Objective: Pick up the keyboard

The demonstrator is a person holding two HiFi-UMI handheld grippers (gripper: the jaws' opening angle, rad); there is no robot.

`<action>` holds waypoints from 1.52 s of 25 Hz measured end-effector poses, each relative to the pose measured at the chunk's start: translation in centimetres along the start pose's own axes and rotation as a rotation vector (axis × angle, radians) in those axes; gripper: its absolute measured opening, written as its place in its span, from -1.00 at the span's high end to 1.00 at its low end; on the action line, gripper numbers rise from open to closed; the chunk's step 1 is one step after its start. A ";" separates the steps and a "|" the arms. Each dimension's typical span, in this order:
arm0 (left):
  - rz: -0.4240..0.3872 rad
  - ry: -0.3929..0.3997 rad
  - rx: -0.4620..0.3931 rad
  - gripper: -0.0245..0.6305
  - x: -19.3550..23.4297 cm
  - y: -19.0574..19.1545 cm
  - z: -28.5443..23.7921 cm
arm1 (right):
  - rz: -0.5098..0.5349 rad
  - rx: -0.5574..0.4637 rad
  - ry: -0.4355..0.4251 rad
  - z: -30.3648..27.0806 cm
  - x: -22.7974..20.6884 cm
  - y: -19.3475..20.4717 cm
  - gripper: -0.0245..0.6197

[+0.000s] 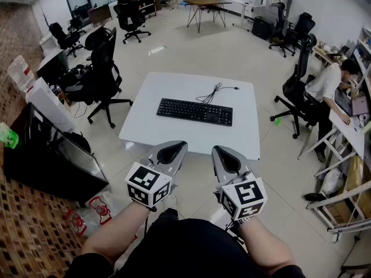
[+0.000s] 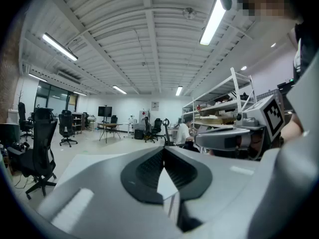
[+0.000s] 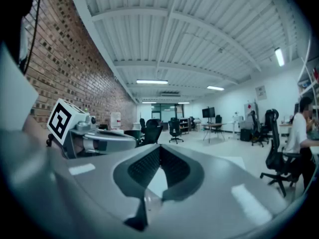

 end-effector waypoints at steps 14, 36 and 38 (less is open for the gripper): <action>0.143 -0.012 0.100 0.75 8.9 1.9 -3.8 | -0.007 0.039 0.013 -4.9 -1.4 -0.5 0.92; 0.560 0.022 0.446 0.44 35.7 10.8 -20.7 | -0.104 0.162 0.103 -21.7 -6.8 -2.4 0.92; 0.613 0.046 0.498 0.44 37.5 12.4 -22.5 | -0.118 0.168 0.116 -22.9 -7.1 -2.5 0.92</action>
Point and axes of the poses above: the fingertips, and each gripper's own axes: z backward along the fingers, x to its left, y out of its underside, the point moved 8 cm from there along z, backward along the fingers, and after that the axes turned 13 degrees about x, right-handed, at the moved point
